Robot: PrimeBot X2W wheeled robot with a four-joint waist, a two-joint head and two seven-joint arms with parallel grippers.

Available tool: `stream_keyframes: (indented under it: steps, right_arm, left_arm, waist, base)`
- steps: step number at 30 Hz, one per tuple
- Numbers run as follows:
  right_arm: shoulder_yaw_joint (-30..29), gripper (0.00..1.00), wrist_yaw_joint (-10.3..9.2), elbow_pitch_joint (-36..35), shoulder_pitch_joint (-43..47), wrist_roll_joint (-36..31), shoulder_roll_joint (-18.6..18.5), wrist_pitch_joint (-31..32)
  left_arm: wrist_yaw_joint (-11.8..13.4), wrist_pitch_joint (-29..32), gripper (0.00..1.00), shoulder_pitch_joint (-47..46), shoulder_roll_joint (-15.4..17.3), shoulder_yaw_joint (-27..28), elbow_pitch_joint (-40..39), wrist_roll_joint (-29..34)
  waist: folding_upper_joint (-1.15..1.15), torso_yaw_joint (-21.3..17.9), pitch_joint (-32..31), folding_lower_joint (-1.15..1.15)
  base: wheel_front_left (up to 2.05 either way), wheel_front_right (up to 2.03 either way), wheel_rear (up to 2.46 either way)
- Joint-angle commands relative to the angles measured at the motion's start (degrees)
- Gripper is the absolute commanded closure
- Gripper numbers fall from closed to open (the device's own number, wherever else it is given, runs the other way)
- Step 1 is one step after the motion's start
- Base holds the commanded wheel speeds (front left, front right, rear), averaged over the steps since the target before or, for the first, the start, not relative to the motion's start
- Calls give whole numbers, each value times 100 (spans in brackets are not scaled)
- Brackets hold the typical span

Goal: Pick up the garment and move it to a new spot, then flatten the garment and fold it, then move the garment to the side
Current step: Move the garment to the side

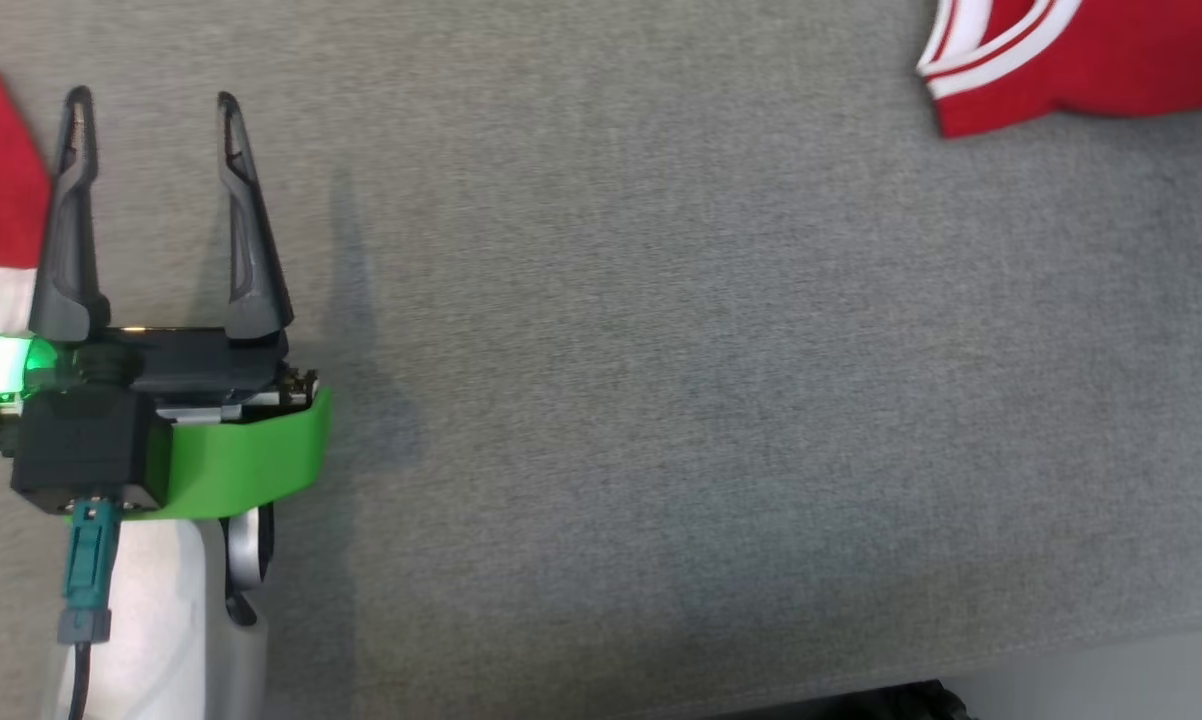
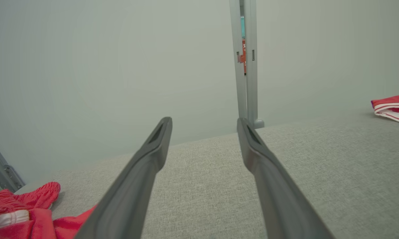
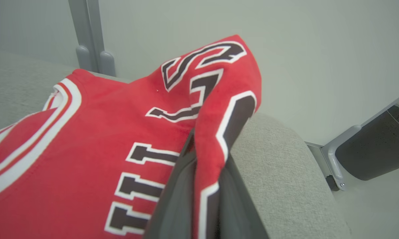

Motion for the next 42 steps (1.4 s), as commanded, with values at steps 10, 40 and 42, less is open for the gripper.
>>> stream_keyframes:
  steps: [10,40,42]
  right_arm:
    - [469,100,-10,552,-1042,271,-620,18]
    - [51,0,-10,160,-1207,-294,35,-61]
    - [-243,0,-9,-268,-766,-455,275,-61]
  left_arm:
    - [87,-1,0,-126,335,-94,-560,215]
    - [439,-1,0,556,318,4,-253,-372]
    - [450,-1,0,733,302,94,-193,-397]
  waist:
    - [0,-755,923,-1]
    - [0,-507,-293,-1]
    - [0,-483,-540,-1]
  base:
    - [0,0,0]
    - [0,0,0]
    - [0,0,0]
